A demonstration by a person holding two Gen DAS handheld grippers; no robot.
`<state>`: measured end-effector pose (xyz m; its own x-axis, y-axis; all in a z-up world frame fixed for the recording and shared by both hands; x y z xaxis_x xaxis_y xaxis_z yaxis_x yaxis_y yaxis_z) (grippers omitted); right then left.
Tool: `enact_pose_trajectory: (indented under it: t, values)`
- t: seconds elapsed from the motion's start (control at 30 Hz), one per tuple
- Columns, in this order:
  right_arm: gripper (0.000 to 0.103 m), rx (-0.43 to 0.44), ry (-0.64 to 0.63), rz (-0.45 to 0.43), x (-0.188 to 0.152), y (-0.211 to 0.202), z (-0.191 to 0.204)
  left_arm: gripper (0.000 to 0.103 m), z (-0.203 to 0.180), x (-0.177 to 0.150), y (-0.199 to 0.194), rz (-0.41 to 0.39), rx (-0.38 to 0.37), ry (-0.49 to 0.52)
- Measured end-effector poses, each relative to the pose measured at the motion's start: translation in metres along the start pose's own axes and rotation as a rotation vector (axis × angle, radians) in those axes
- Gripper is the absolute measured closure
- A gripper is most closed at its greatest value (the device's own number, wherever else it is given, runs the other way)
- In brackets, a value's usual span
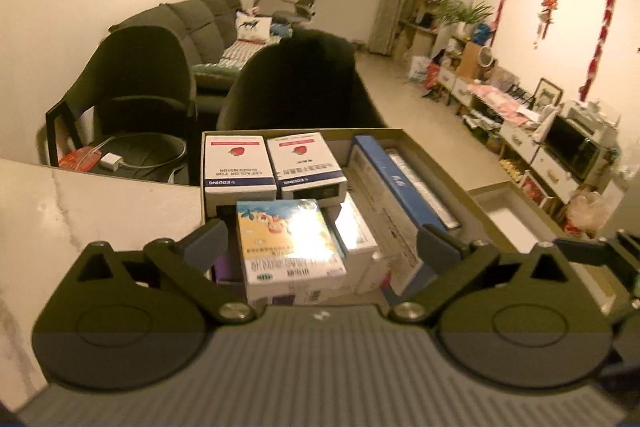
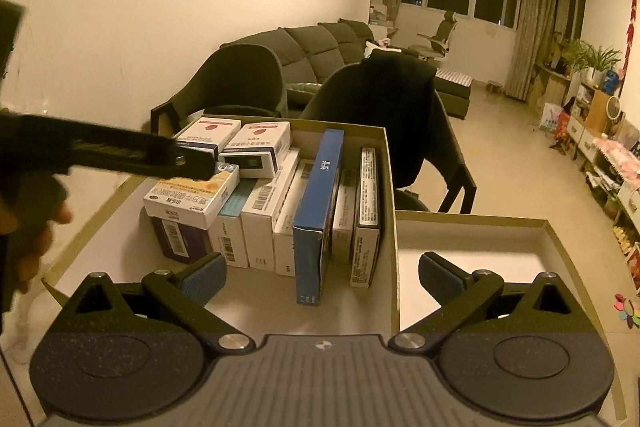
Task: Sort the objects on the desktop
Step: 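Lower the yellow-white box beside the white boxes and open the left gripper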
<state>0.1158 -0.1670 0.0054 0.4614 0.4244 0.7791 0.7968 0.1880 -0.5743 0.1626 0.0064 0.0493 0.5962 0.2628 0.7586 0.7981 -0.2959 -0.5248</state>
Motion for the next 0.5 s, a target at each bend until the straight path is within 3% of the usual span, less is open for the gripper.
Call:
enact_pose_trajectory:
  t: [0.27, 0.5]
  values:
    - [0.001, 0.012, 0.068, 0.025, -0.019, -0.018, 0.008, 0.000, 0.000, -0.016, -0.018, -0.013, -0.090, -0.006]
    - [0.001, 0.000, 0.167, 0.017, -0.045, -0.025, -0.014, 0.000, -0.003, -0.032, -0.030, -0.028, -0.117, 0.026]
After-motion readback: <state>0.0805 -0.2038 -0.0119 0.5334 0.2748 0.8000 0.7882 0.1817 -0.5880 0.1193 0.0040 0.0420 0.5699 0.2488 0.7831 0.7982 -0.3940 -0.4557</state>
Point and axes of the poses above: each gripper's, at about its wrist camera, not at the fingertips, and y roughly the way its jaws point, z to its left, x to its top, the point moved 1 cm from there along y, roughly the way its jaws point, and after that the axes turned 15 degrees about -y, right-handed, at the moved point
